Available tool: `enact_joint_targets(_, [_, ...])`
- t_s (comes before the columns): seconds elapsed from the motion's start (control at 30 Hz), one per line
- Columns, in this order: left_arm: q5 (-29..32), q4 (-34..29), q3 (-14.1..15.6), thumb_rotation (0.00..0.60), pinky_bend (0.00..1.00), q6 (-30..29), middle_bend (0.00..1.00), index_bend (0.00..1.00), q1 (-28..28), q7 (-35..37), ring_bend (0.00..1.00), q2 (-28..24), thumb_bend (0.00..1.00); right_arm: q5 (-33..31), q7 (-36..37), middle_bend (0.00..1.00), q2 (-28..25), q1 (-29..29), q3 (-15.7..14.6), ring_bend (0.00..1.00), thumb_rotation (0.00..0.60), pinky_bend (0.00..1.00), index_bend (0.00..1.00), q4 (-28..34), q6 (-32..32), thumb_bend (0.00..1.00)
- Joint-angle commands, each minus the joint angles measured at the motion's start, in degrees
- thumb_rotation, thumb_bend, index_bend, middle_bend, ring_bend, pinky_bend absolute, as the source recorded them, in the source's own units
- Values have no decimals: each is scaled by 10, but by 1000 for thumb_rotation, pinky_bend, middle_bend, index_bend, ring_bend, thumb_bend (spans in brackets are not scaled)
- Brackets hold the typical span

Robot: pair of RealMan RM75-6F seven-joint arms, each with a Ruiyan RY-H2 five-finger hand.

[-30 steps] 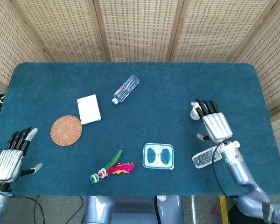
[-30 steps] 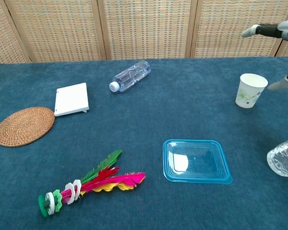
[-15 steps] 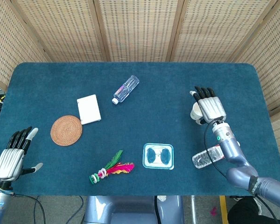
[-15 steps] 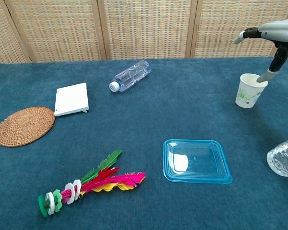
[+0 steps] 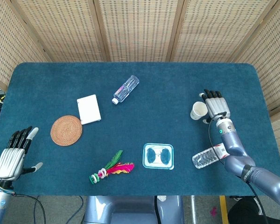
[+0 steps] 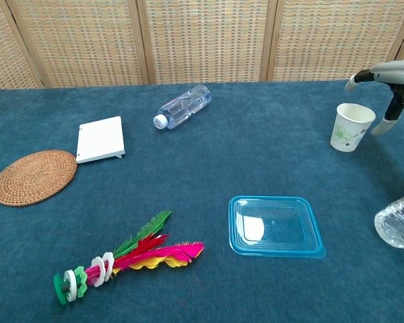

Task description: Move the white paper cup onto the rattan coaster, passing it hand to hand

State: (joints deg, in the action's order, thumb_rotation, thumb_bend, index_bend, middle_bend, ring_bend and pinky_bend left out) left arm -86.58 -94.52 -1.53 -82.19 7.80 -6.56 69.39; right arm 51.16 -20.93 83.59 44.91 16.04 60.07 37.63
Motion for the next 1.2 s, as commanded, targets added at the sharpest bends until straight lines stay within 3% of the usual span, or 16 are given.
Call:
enact_joint_targets(0.03, [2,1,0,600,0,2,0,0,1,-3,0,2,105,-4,24,0,20,12,-9,0,600,0,122,-40,-26,84])
enact_joint_targets(0.33, [5,-1,-2,600,0,3,0,0,3,-10,0,5,105,16,60,2,45,26,-17,0,600,0,225,-93,-46,84])
enact_joint_targets(0.5, [6,-2,-1,600,0,6,0,0,4,-11,0,5,105,28,74,73,55,30,-19,0,600,0,366,-112,-46,83])
enact_joint_targets(0.7, [8,-1,-1,600,0,9,0,0,6,-7,0,5,104,51,94,140,65,32,-21,0,600,15,464,-126,-34,84])
enact_joint_targets(0.93, [8,-2,-1,600,0,7,0,0,5,-4,0,3,103,62,90,151,47,35,-18,0,600,22,480,-81,-12,83])
enact_joint_targets(1.2, [3,-5,2,600,0,5,0,0,5,-2,0,1,104,50,39,150,6,51,1,0,600,22,477,39,33,84])
